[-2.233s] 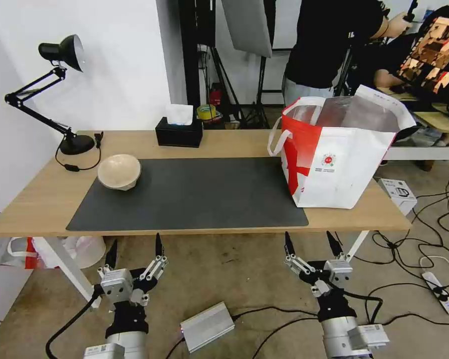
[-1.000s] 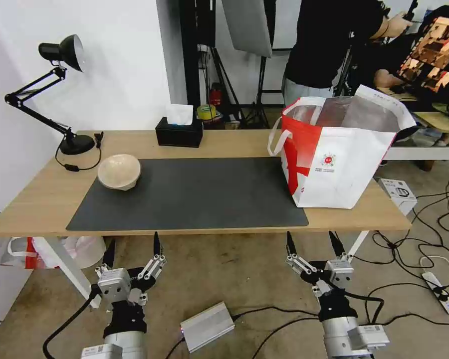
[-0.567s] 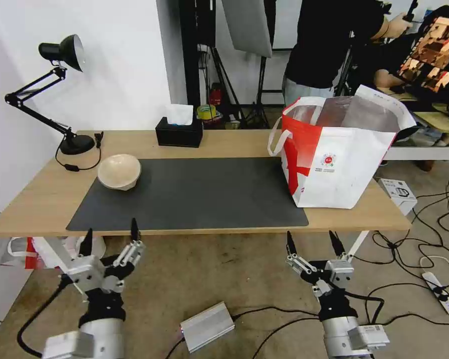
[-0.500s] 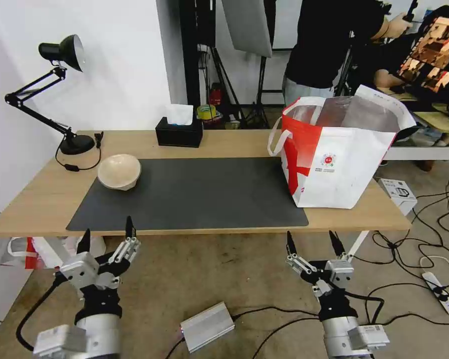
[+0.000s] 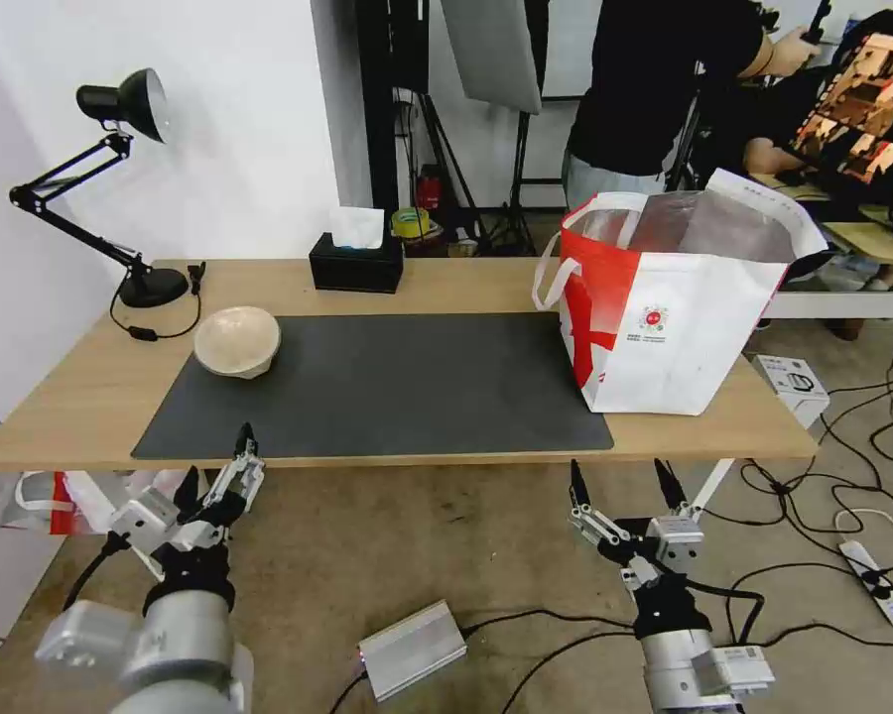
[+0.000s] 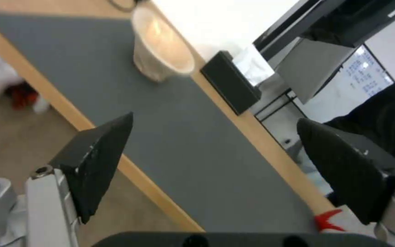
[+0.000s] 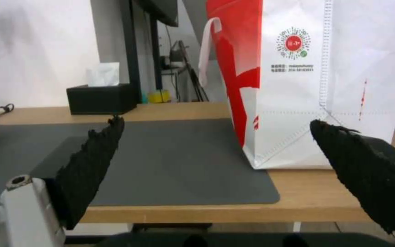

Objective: Pick up the trash from the table and place it into the takeout bag.

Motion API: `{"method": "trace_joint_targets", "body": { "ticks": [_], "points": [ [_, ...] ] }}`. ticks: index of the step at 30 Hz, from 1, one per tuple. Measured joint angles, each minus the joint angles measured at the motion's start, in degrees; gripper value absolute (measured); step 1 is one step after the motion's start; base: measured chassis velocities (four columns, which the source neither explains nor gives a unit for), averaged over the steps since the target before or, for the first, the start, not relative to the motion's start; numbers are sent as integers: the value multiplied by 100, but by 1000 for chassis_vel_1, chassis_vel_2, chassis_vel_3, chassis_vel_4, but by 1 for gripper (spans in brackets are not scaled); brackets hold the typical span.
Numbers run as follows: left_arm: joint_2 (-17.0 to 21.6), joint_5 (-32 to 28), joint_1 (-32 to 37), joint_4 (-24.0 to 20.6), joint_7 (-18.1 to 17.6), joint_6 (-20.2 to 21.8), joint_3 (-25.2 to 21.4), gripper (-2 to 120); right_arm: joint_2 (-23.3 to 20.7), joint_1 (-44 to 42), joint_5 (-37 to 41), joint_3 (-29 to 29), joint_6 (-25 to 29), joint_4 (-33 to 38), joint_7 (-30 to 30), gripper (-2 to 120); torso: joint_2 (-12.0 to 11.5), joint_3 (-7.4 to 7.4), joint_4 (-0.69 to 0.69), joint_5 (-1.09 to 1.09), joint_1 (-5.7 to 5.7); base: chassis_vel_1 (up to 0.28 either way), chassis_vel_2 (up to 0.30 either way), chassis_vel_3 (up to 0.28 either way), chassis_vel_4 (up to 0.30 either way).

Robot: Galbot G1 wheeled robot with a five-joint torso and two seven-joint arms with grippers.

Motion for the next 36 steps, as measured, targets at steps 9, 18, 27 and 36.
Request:
{"method": "trace_joint_targets", "body": {
  "ticks": [9, 18, 27, 36],
  "points": [
    [145, -1175, -247, 0, -372, 40, -411, 100, 0, 0, 0, 0, 0, -1, 0, 100, 0, 0, 0, 0, 0, 0, 0, 0, 0],
    [327, -1897, -484, 0, -700, 38, -831, 100, 0, 0, 0, 0, 0, -1, 0, 100, 0, 0, 0, 0, 0, 0, 0, 0, 0],
    [674, -2122, -716, 10, -960, 25, -1097, 100, 0, 0, 0, 0, 0, -1, 0, 100, 0, 0, 0, 0, 0, 0, 0, 0, 0],
    [1064, -2415, -1070, 369, -1178, 12, -1182, 100, 0, 0, 0, 0, 0, -1, 0, 100, 0, 0, 0, 0, 0, 0, 0, 0, 0]
  ]
}}
